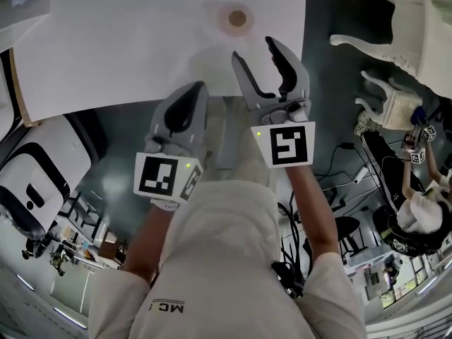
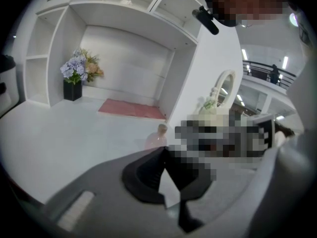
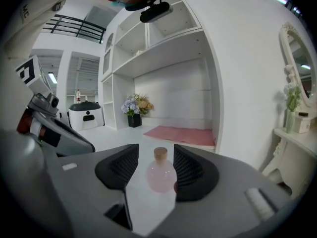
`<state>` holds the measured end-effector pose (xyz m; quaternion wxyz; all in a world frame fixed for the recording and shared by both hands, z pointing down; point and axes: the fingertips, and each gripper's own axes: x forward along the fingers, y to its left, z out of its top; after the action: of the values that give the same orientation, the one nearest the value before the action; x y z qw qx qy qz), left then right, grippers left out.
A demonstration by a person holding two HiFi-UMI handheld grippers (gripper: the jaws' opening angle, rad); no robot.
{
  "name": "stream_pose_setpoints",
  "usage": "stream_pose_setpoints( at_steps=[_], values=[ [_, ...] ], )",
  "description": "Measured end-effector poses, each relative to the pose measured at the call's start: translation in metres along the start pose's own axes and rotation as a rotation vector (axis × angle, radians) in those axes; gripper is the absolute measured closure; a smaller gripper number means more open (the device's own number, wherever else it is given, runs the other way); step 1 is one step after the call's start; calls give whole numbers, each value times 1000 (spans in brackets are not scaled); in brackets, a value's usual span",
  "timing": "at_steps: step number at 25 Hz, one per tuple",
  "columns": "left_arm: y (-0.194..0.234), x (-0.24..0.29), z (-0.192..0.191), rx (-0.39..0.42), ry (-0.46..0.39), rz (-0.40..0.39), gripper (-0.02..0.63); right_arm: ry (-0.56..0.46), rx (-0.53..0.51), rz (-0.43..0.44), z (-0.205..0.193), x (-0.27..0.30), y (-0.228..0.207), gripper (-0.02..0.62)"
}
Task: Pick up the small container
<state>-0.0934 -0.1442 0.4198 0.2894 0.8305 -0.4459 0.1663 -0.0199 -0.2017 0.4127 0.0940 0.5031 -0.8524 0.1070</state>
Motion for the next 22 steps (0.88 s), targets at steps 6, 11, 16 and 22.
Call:
stream_pose_setpoints(
  at_steps=[6, 11, 16, 22],
  values=[
    [9, 19, -21, -22, 24, 37, 606, 16, 8, 14, -28, 21, -11, 376],
    [6, 29, -31, -29, 35, 39, 606, 16, 19, 15, -37, 29, -22, 376],
    [9, 33, -39, -36, 40, 49, 606, 6, -4, 35, -44, 36, -23, 376],
    [12, 35, -49, -54, 55, 61, 606, -2, -37, 46, -46, 48, -20, 393]
  ],
)
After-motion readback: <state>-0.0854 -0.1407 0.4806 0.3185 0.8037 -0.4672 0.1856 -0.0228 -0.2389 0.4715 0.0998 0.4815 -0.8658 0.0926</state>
